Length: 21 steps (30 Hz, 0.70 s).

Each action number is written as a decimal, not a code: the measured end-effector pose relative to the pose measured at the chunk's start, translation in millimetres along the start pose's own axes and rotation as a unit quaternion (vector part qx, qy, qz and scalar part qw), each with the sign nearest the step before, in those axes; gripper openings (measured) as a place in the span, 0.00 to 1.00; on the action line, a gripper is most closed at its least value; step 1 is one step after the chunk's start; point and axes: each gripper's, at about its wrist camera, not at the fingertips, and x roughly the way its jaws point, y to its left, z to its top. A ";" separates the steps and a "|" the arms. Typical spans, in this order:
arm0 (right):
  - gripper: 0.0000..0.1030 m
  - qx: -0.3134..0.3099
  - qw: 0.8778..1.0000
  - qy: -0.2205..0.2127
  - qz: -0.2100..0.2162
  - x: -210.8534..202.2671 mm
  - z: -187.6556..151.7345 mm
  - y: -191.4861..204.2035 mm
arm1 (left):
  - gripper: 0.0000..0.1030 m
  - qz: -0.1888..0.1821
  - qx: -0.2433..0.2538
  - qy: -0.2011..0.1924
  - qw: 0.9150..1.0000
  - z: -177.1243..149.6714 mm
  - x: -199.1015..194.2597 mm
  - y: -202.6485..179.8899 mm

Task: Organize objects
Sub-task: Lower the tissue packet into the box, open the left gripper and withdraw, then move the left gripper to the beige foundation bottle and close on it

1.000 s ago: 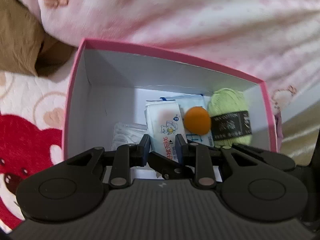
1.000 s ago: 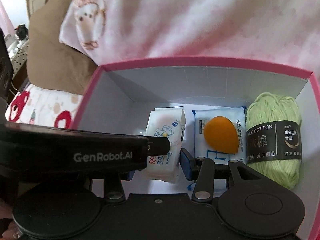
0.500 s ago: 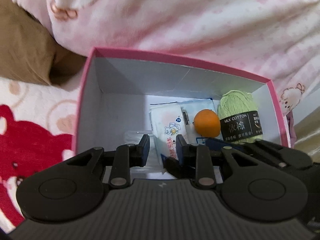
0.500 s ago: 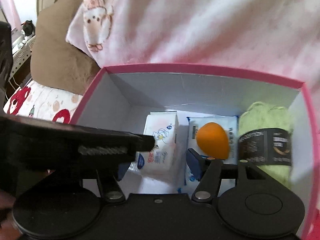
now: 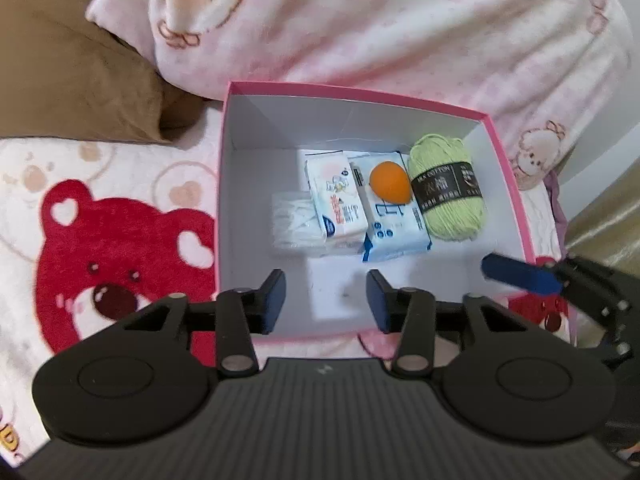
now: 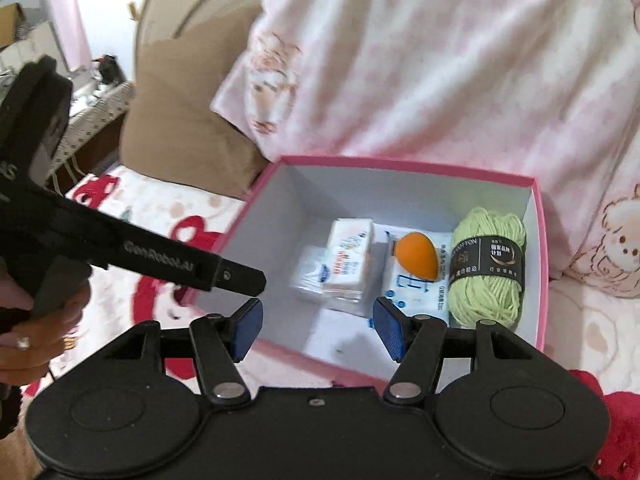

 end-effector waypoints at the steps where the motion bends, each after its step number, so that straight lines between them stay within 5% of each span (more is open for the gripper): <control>1: 0.65 -0.005 1.000 -0.006 0.000 -8.4 -0.8 4.4 | 0.48 0.001 0.002 -0.004 1.000 -5.4 -7.6 -0.9; 9: 0.65 -0.019 1.000 0.004 0.003 -54.1 -8.1 26.8 | 0.61 0.024 0.048 -0.032 0.998 -37.7 -67.1 -13.8; 21: 0.67 -0.074 0.997 0.035 -0.004 -113.6 -46.4 66.4 | 0.66 0.050 0.110 -0.030 0.992 -83.6 -111.2 -24.0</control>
